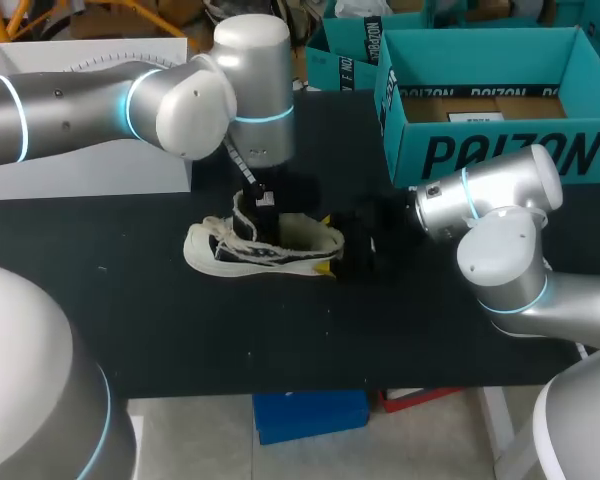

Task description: Take the shoe out of the shoebox, open the shoe tongue, remove and reinsert the insole, then place the shoe into the shoebox

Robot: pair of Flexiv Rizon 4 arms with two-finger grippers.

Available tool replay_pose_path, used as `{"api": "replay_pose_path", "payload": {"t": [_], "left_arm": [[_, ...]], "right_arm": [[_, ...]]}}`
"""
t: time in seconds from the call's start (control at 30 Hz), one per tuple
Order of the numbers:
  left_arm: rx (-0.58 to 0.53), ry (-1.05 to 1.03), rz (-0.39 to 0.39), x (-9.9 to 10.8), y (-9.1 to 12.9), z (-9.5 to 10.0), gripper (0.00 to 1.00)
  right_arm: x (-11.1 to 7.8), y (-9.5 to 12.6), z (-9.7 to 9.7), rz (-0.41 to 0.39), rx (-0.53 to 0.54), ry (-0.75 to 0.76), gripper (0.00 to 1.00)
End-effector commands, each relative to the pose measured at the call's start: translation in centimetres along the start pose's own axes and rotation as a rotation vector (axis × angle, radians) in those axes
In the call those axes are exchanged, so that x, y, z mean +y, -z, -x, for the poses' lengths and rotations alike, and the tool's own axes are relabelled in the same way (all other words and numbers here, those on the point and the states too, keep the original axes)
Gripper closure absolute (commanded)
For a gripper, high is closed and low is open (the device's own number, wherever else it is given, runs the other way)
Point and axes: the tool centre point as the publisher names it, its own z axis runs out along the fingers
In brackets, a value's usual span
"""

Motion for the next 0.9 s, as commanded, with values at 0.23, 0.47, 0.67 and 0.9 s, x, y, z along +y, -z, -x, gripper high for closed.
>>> {"api": "replay_pose_path", "payload": {"t": [0.23,0.47,0.67,0.9], "left_arm": [[-0.324,0.046,0.084,1.6,-2.9,-0.7,0.67],[-0.504,0.07,0.168,2.9,-4.6,0.9,0.67],[-0.62,0.105,0.188,4.4,-5.9,2.6,0.65],[-0.695,0.137,0.131,5.8,-6.2,4.3,0.7]], "right_arm": [[-0.2,-0.3,0.1,-0.002,-0.002,-0.002,1.0],[-0.2,-0.3,0.1,-0.002,-0.002,-0.002,1.0],[-0.2,-0.3,0.1,-0.002,-0.002,-0.002,1.0],[-0.2,-0.3,0.1,-0.002,-0.002,-0.002,1.0]]}}
